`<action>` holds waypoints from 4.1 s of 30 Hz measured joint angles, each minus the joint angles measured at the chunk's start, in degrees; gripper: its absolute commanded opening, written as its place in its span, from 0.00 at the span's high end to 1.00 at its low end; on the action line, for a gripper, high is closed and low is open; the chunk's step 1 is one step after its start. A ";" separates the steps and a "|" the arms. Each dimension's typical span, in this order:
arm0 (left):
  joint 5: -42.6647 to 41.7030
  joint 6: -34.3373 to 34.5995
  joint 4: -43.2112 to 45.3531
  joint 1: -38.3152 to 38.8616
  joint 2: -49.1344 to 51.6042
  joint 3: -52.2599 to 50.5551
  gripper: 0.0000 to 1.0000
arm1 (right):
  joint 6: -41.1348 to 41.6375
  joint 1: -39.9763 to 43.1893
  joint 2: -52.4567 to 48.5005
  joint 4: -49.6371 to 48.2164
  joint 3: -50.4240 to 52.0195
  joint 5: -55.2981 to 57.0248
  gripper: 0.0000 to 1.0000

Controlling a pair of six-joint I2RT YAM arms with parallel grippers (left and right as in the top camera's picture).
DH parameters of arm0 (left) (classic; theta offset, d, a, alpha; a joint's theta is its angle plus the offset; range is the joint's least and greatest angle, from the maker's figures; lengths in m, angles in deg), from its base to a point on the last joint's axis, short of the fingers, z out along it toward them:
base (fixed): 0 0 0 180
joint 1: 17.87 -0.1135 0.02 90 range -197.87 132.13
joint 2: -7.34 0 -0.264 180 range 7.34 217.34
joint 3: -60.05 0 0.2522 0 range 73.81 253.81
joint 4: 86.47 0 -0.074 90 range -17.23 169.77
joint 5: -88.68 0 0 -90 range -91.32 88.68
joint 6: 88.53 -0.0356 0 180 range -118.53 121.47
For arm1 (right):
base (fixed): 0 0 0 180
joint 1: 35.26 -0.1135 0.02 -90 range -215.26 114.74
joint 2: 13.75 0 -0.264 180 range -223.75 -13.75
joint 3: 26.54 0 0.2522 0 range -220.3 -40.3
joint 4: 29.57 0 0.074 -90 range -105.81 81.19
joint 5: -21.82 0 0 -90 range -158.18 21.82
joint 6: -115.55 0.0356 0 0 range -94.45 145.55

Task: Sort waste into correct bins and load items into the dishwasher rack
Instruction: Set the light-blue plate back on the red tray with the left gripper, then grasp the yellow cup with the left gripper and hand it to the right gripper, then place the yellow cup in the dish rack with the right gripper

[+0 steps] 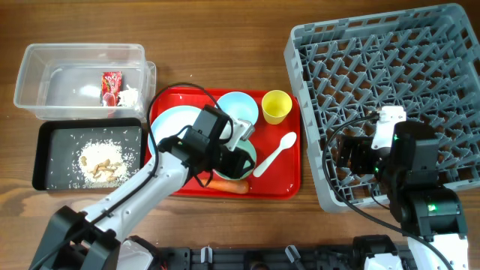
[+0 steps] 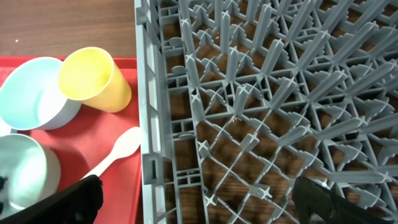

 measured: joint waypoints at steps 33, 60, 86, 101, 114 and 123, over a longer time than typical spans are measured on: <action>12.22 7.04 26.27 2.43 23.02 14.73 0.82 | 0.17 0.00 0.00 0.39 0.00 -1.31 0.00; -52.54 16.87 15.43 -21.31 11.41 14.75 0.96 | -15.93 0.26 -15.02 -19.67 -0.11 -53.35 0.00; -52.54 21.44 21.70 -11.65 11.41 14.73 0.96 | -13.35 0.26 -19.04 -27.34 -0.11 -68.19 0.32; -18.53 12.63 -4.46 -12.35 10.97 15.08 0.00 | -2.75 2.34 -15.45 -8.17 -5.25 -35.01 0.60; 14.62 10.64 -20.28 -21.09 -7.02 14.97 0.00 | 3.21 34.25 -28.76 21.22 -28.57 -6.51 0.59; 15.08 10.64 -20.41 -21.09 -7.02 14.97 0.00 | 5.07 40.57 -39.87 21.73 -28.55 -1.81 0.00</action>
